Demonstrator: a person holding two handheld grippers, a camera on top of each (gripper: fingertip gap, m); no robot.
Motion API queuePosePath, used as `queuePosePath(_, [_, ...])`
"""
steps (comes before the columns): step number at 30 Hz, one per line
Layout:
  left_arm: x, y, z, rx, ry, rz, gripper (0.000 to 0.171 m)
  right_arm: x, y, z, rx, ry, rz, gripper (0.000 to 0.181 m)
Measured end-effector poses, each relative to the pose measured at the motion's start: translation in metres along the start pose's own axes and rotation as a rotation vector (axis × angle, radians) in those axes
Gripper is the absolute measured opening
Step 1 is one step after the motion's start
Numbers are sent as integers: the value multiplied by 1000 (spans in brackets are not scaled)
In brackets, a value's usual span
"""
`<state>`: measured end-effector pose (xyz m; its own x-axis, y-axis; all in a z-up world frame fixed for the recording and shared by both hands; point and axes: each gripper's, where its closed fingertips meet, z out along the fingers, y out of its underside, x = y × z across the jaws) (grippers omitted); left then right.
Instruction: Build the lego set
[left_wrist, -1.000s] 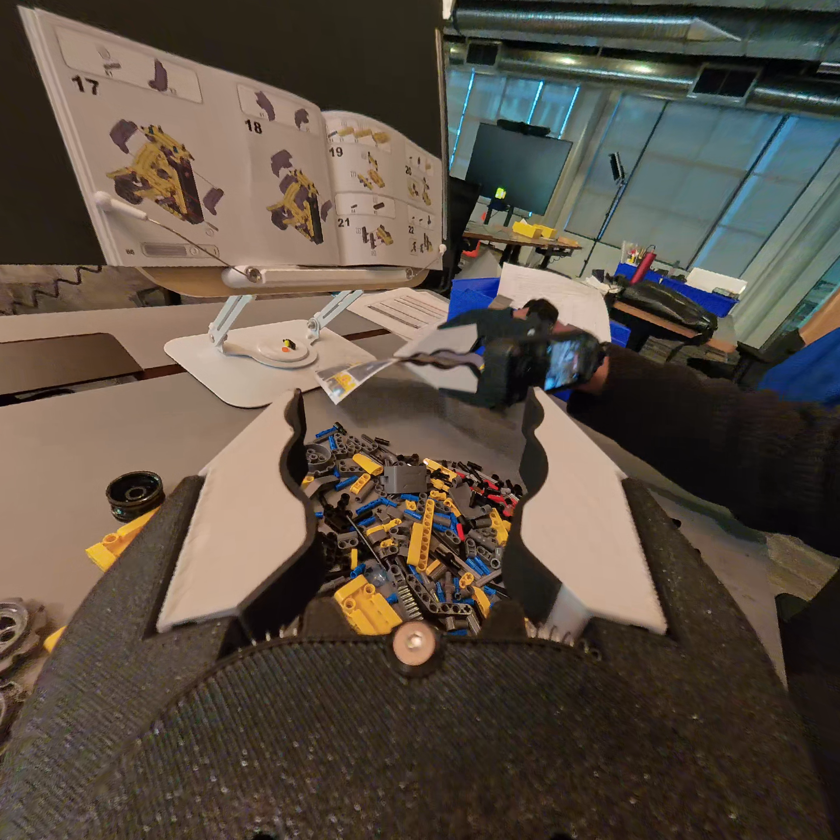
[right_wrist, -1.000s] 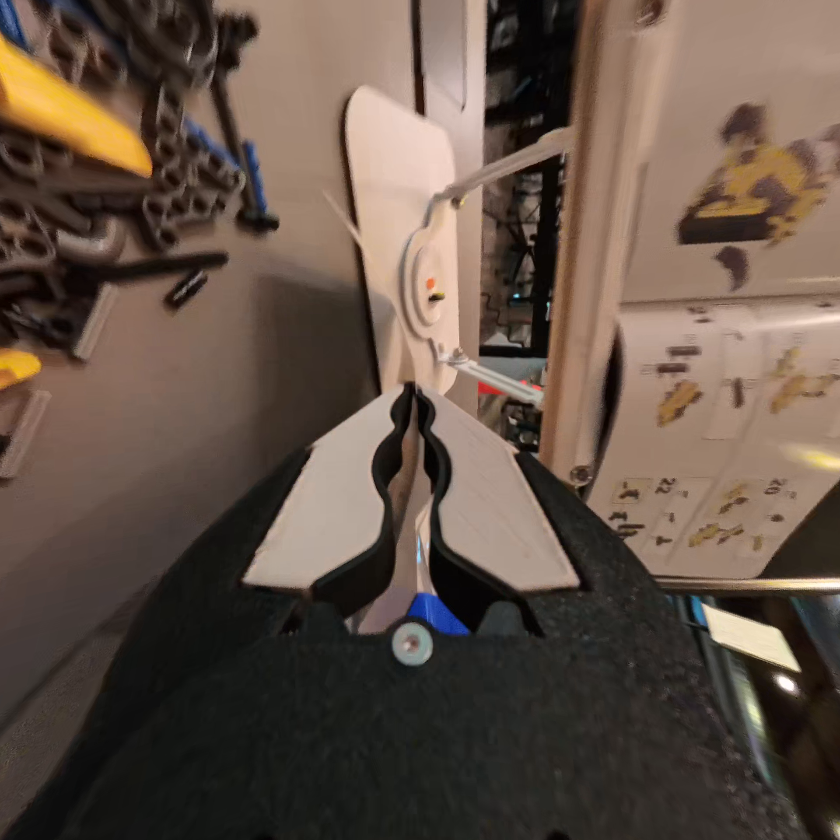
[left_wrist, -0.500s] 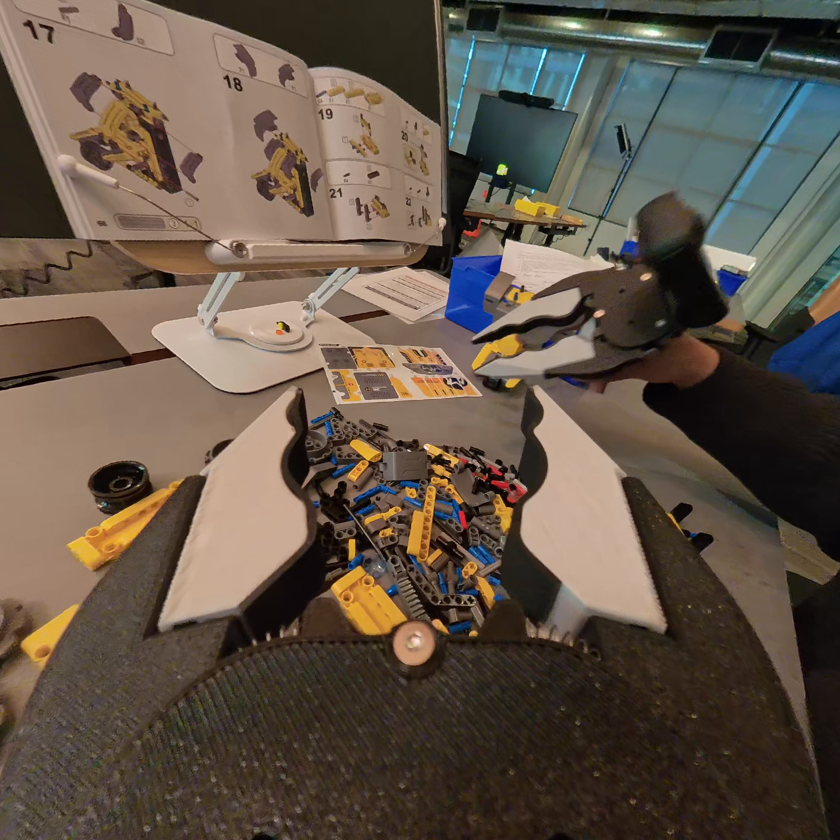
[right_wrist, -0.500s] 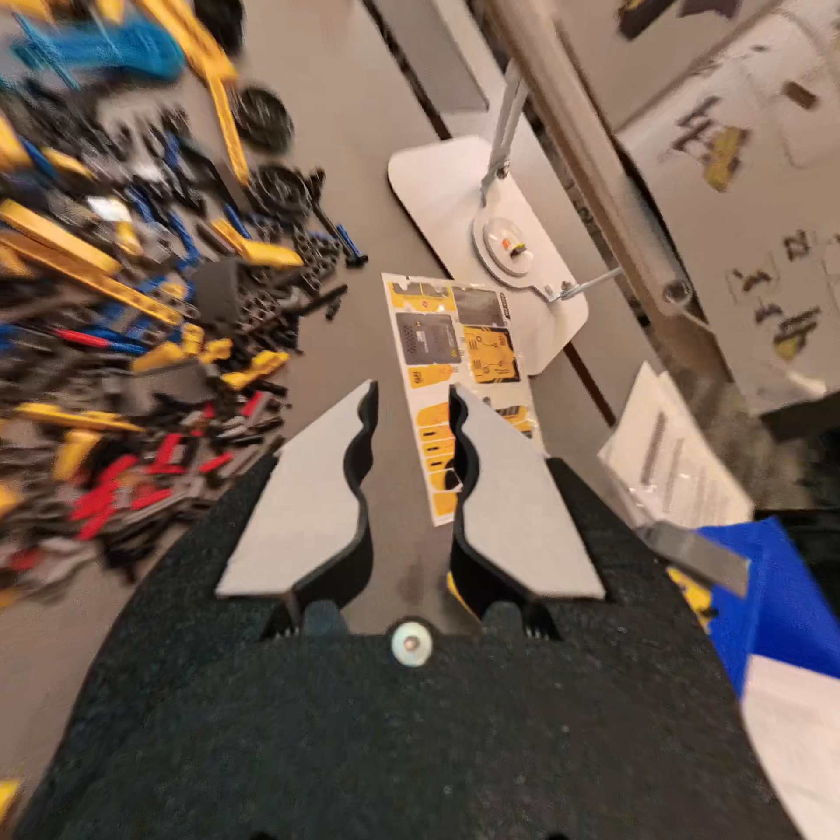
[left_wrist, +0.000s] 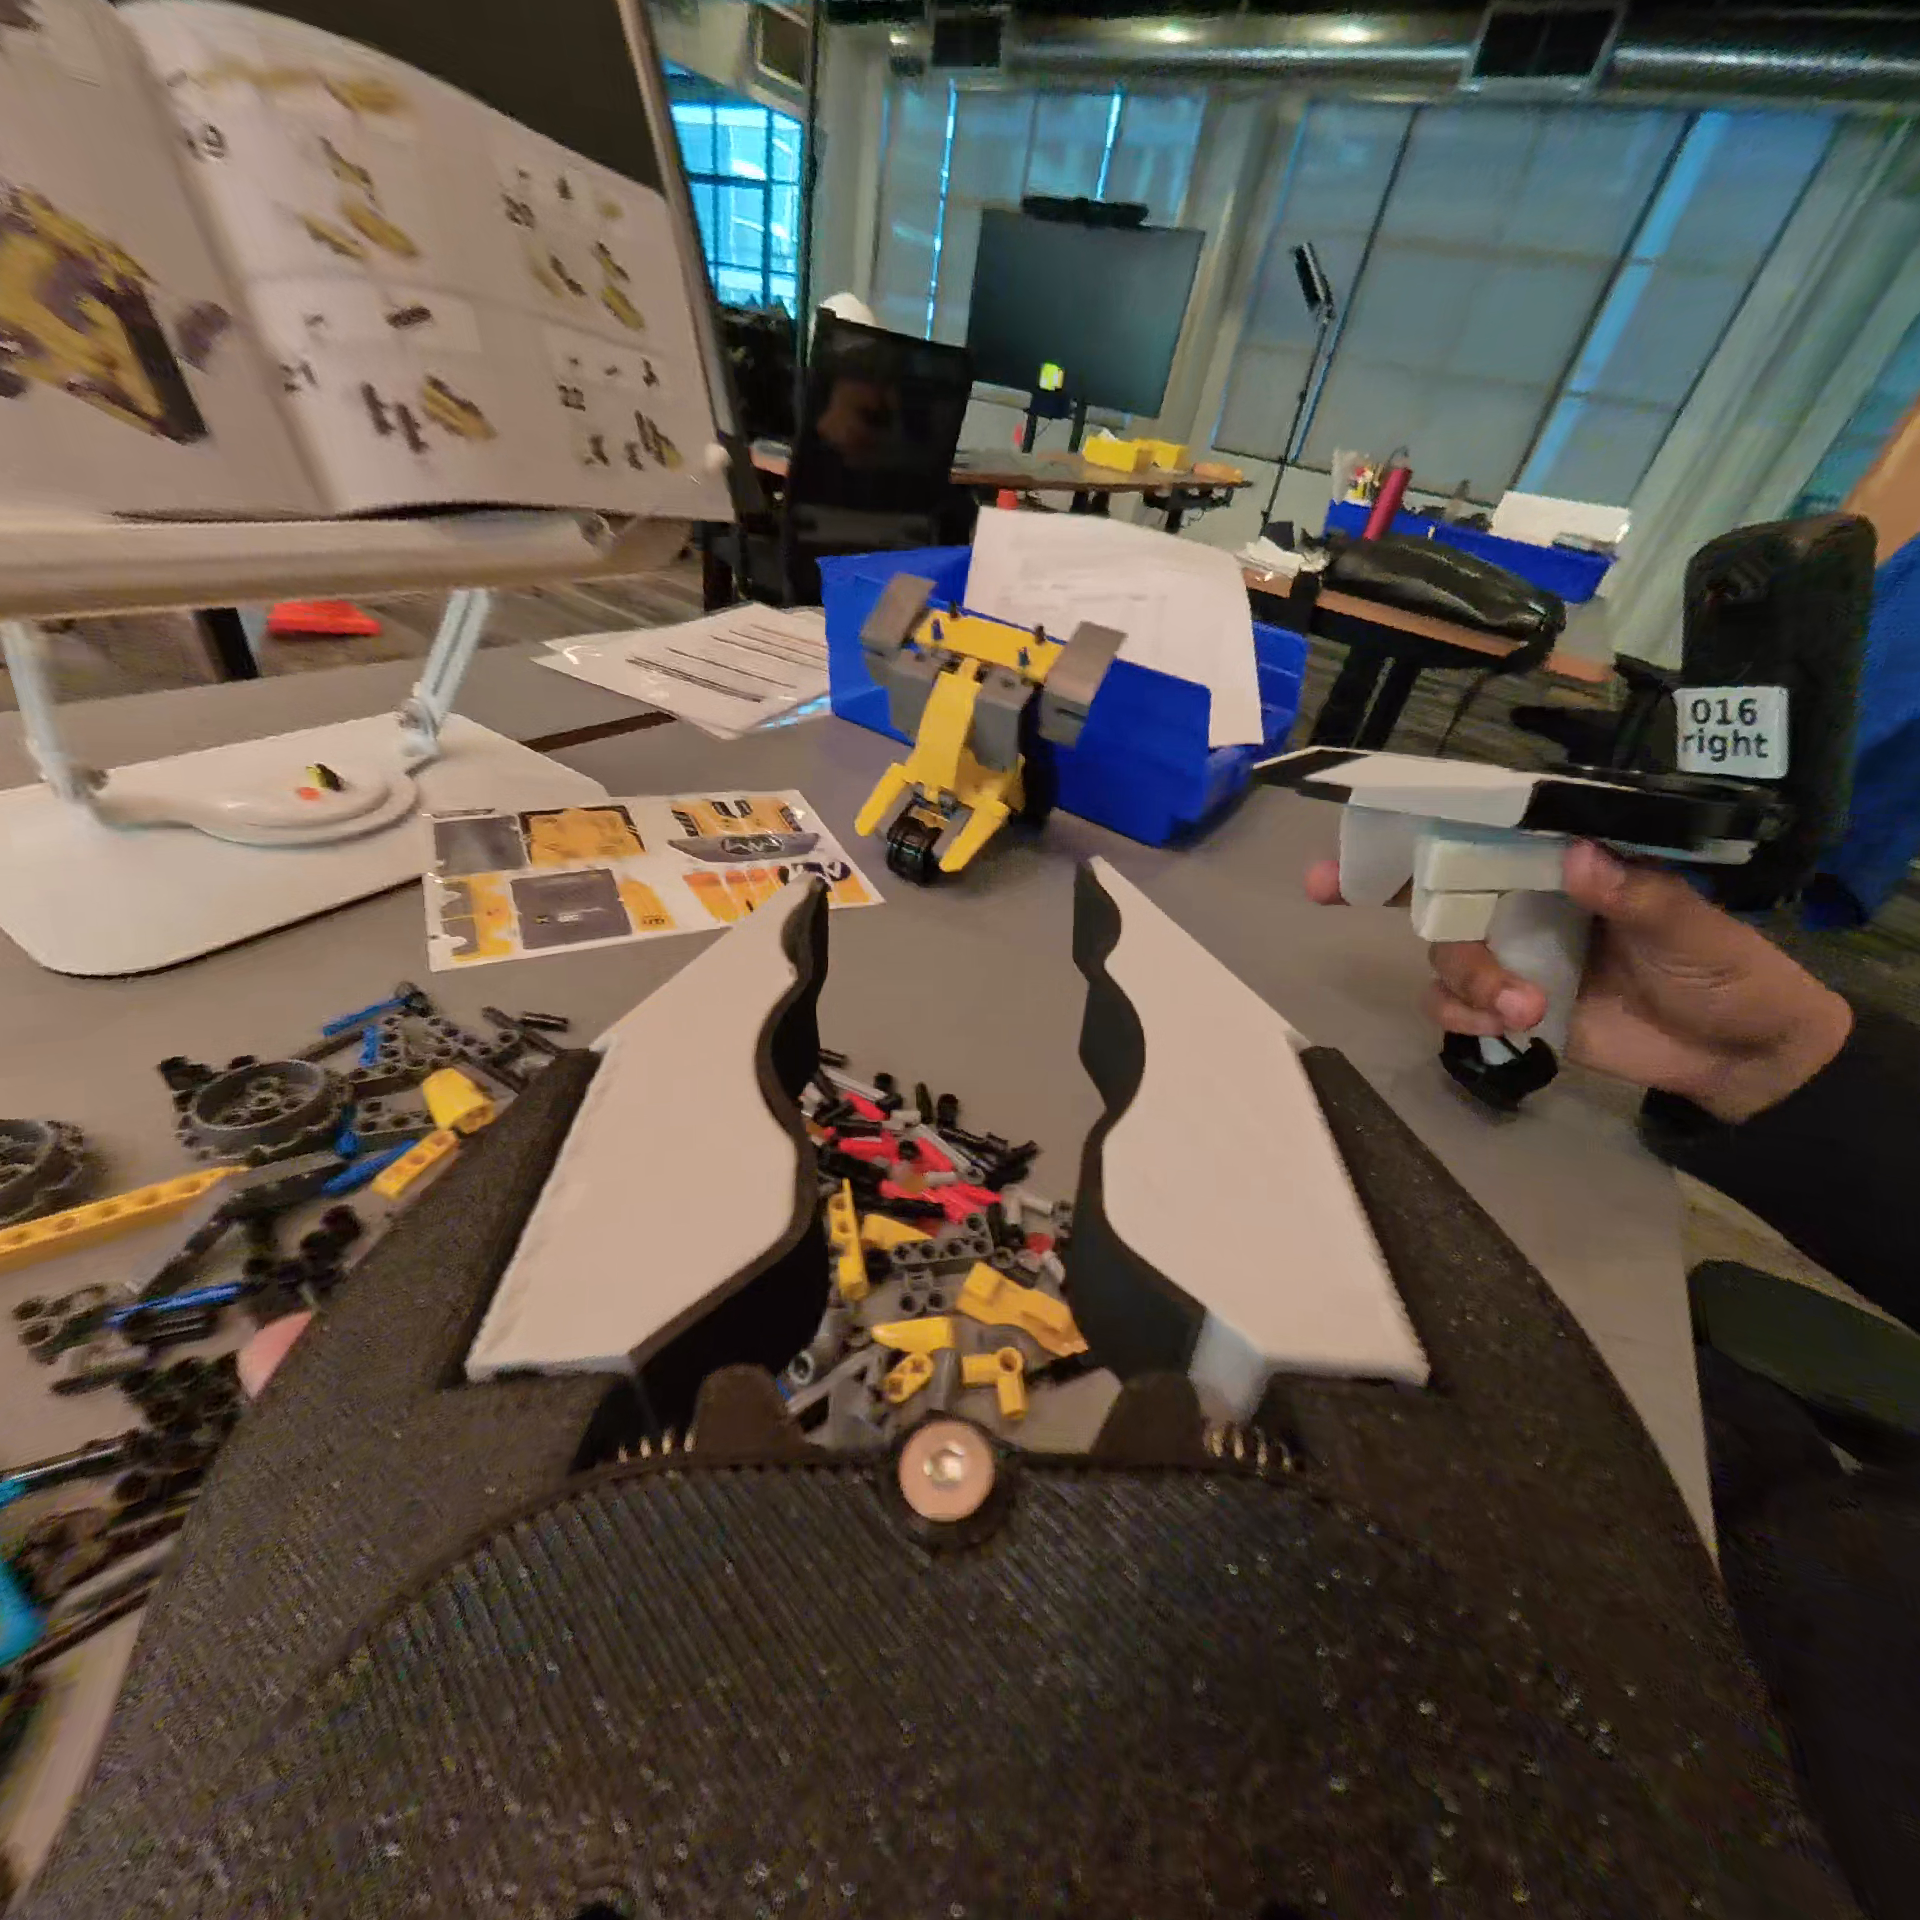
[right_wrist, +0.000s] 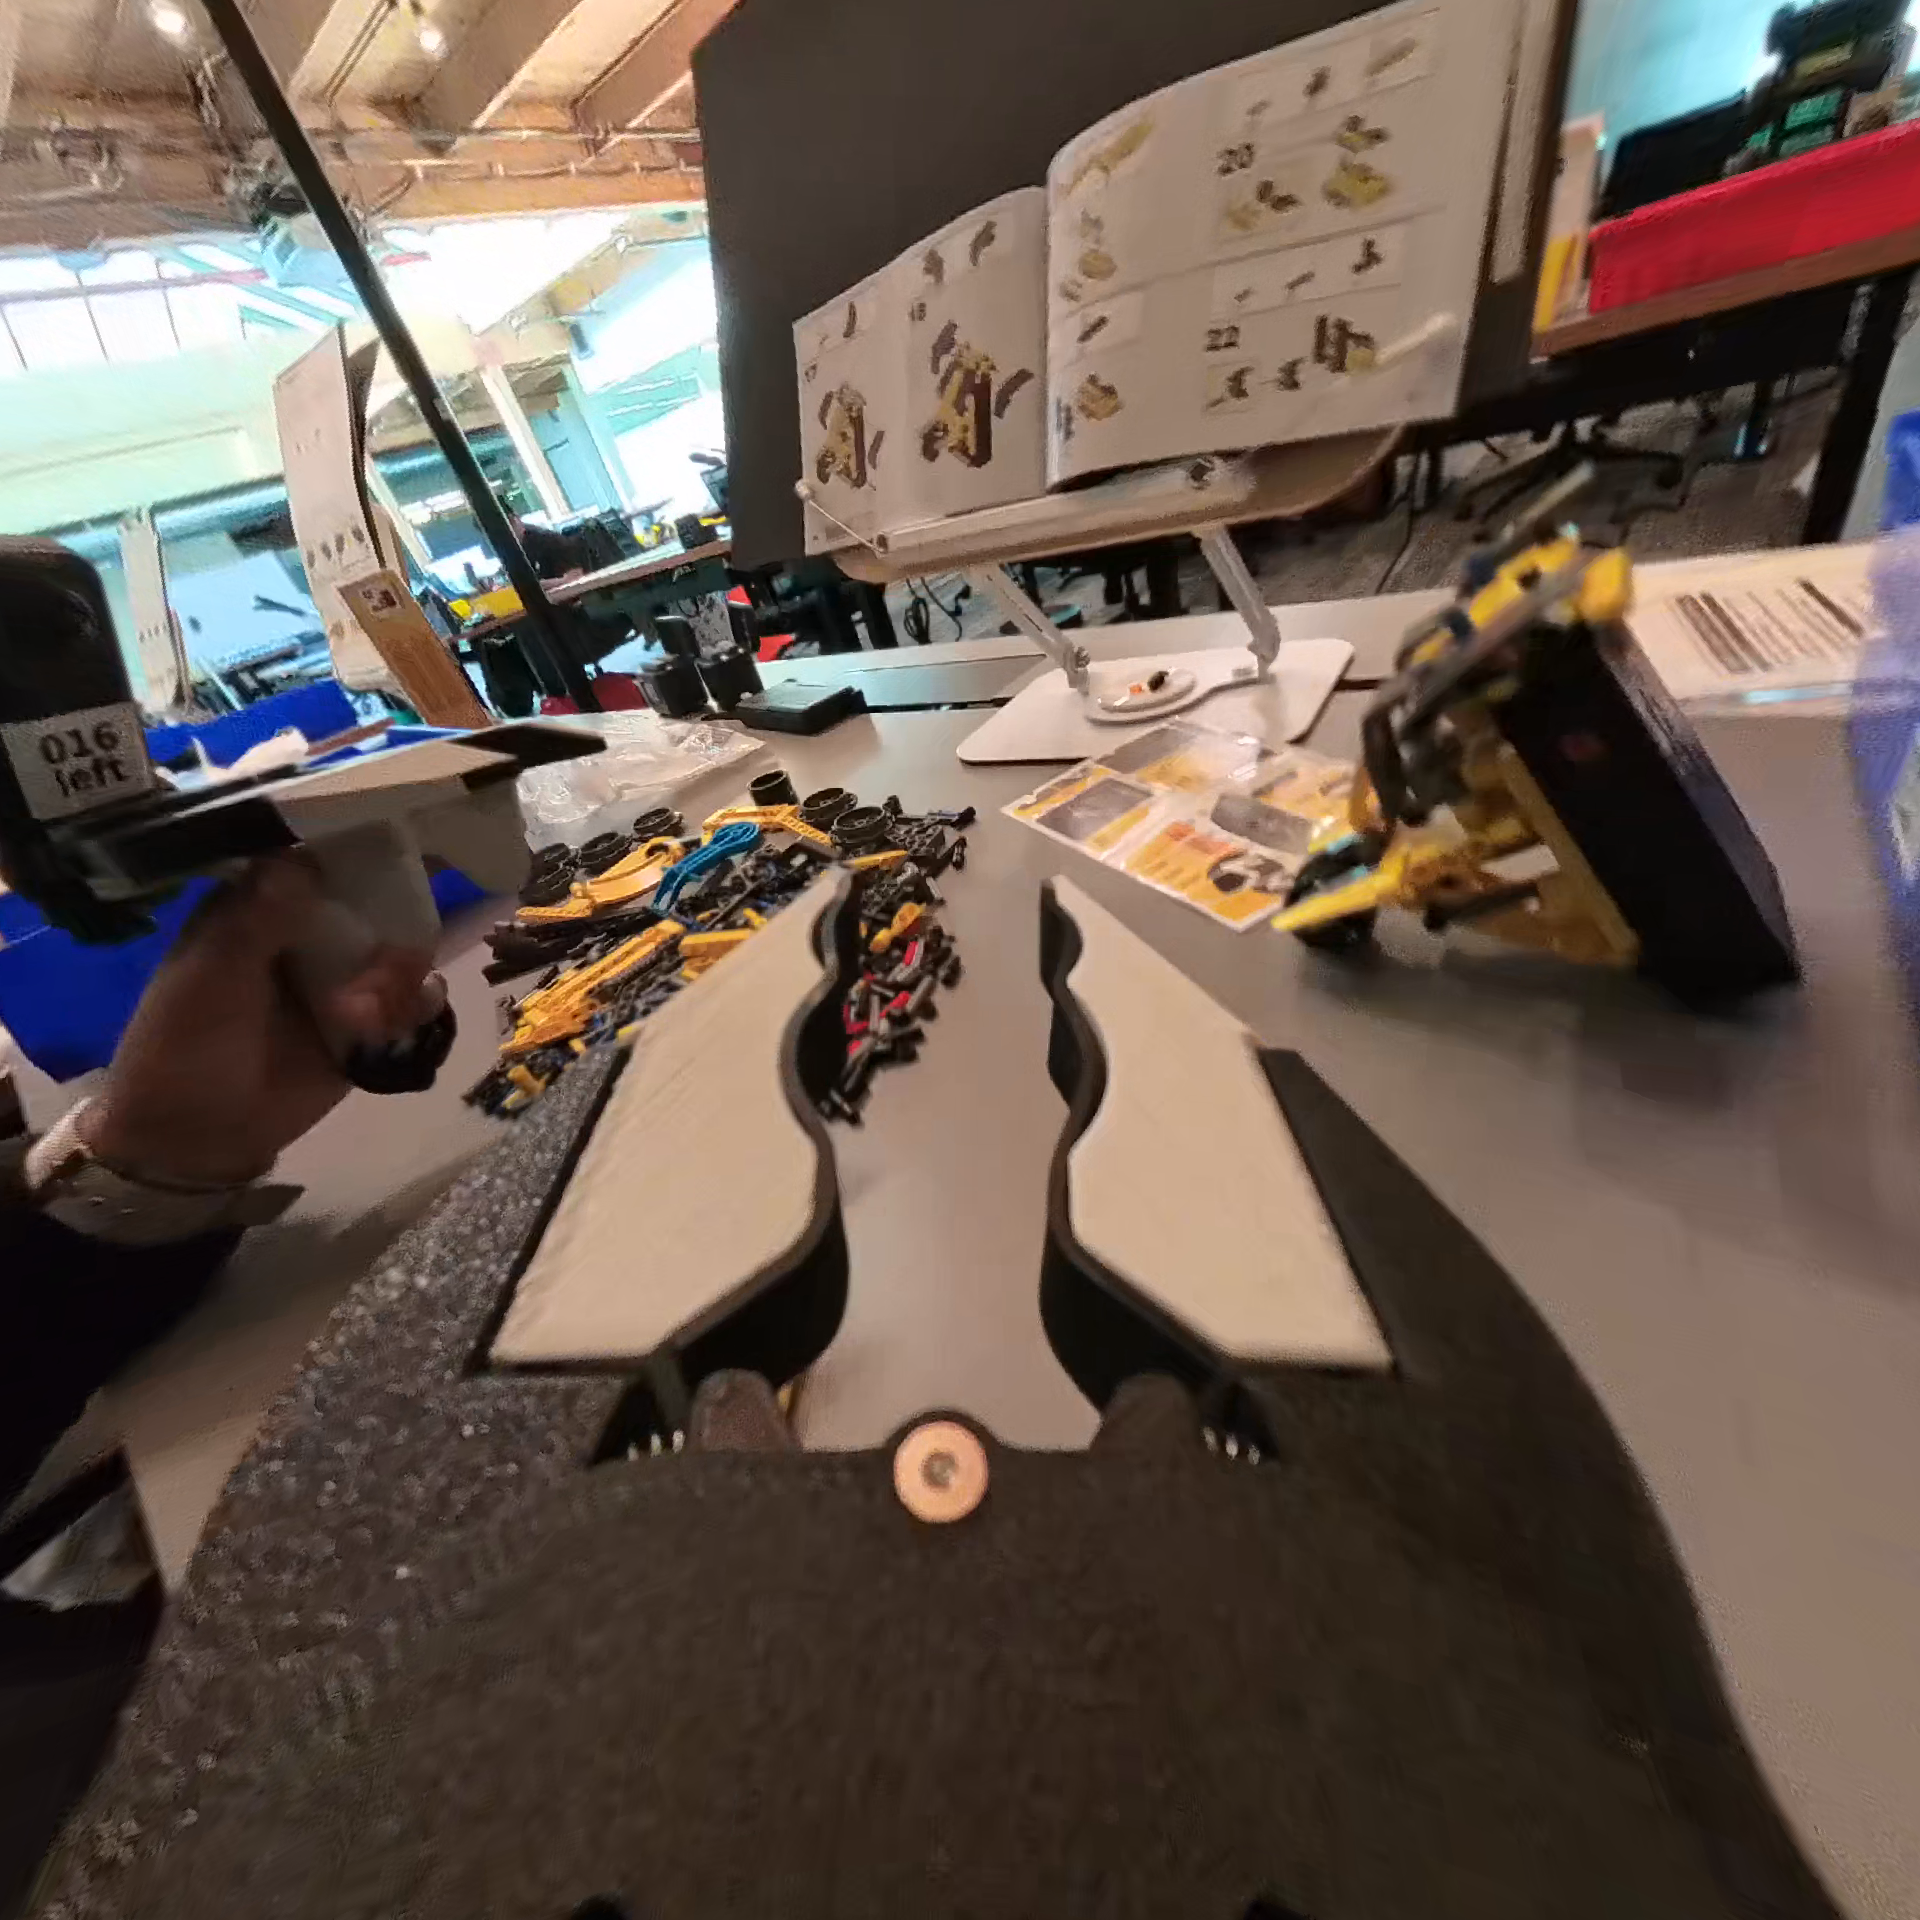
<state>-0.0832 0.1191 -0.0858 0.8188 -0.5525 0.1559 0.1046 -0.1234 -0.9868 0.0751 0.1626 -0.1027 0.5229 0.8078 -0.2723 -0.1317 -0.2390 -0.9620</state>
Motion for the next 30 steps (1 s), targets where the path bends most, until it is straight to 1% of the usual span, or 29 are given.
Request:
queuePosePath(3, [10,16,5,-21,-5,52,46,4,15,-23,-3,18,25,40])
queuePosePath(5, [14,20,5,-33,20,45,48,7,17,-36,15,78,59,40])
queuePosePath(7, [11,21,3,-19,37,2,51,-2,14,-46,54,87,11,40])
queuePosePath(9, [4,20,0,4,36,-52,52,-5,14,-51,65,127,-64,40])
queuePosePath(13, [-2,15,-5,48,38,-108,53,-17,17,-46,25,121,-178,40])
queuePosePath(16, [-1,17,-3,38,46,-104,55,-20,16,-31,-43,71,-241,40])
queuePosePath(19, [1,19,1,29,48,-102,56,-7,-3,-10,-44,71,-292,34])
queuePosePath(20, [-2,16,4,42,26,-131,55,-3,-12,-1,-33,62,-298,34])
queuePosePath(22, [-11,3,18,109,-29,-241,48,5,-32,20,-11,35,-302,34])
queuePosePath(23, [-10,-4,28,133,-23,-285,46,9,-41,32,-3,20,-304,35])
queuePosePath(24, [-6,-8,41,124,-7,-306,46,12,-50,44,2,10,-308,36])
queuePosePath(25, [-3,-9,56,86,7,-301,46,14,-59,57,5,1,-313,38])
queuePosePath(27, [-6,-14,81,-1,0,-237,52,14,-73,81,16,-27,-307,39])
queuePosePath(30, [-21,-32,102,-44,-43,-132,67,-2,-81,107,23,-131,-295,39])
